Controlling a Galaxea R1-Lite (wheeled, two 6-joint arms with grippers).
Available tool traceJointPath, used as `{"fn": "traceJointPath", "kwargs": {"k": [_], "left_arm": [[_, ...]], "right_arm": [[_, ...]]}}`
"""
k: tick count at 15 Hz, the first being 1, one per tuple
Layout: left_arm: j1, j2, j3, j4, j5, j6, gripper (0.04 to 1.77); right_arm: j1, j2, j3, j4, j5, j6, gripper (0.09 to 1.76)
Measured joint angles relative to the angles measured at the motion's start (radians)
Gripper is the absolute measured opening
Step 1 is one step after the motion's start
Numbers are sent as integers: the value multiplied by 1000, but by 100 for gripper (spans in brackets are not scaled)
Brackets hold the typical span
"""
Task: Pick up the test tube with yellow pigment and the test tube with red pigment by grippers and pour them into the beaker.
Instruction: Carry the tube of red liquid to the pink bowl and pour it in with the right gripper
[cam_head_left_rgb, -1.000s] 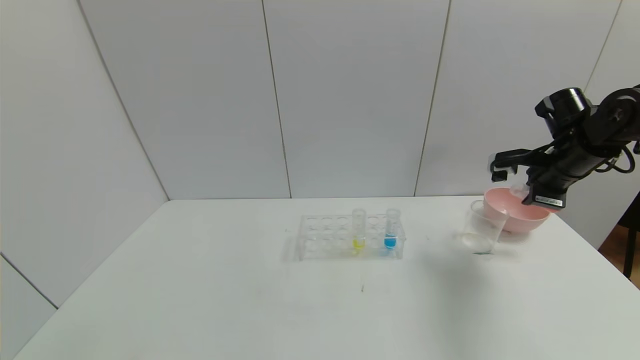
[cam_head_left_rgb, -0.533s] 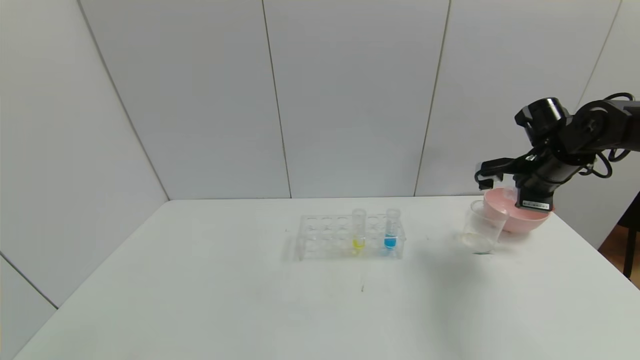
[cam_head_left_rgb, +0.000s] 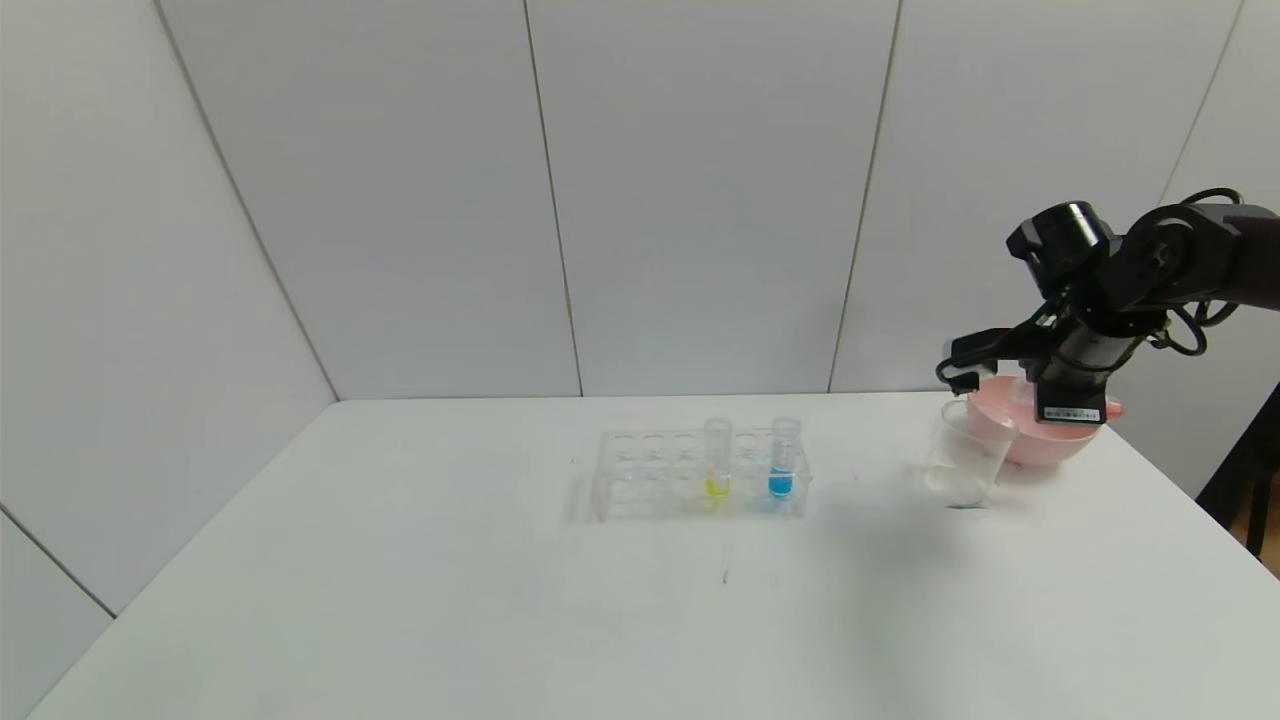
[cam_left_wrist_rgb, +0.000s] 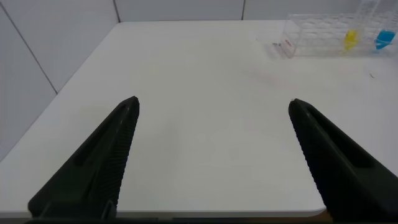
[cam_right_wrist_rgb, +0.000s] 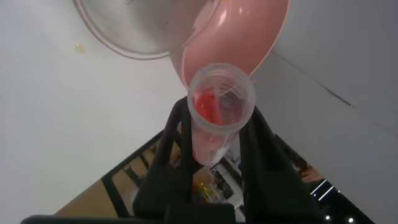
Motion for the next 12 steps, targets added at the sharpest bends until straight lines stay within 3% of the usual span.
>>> {"fn": "traceJointPath", "kwargs": {"k": [3,6,12], "left_arm": [[0,0,0,0,0,0,172],[0,0,0,0,0,0,172],[0,0,0,0,0,0,172]], "right_arm": [[17,0,0,-11,-35,-23,50],[40,0,0,-31,-146,-63,50],[65,7,0,-55,-199,-86,50]]}}
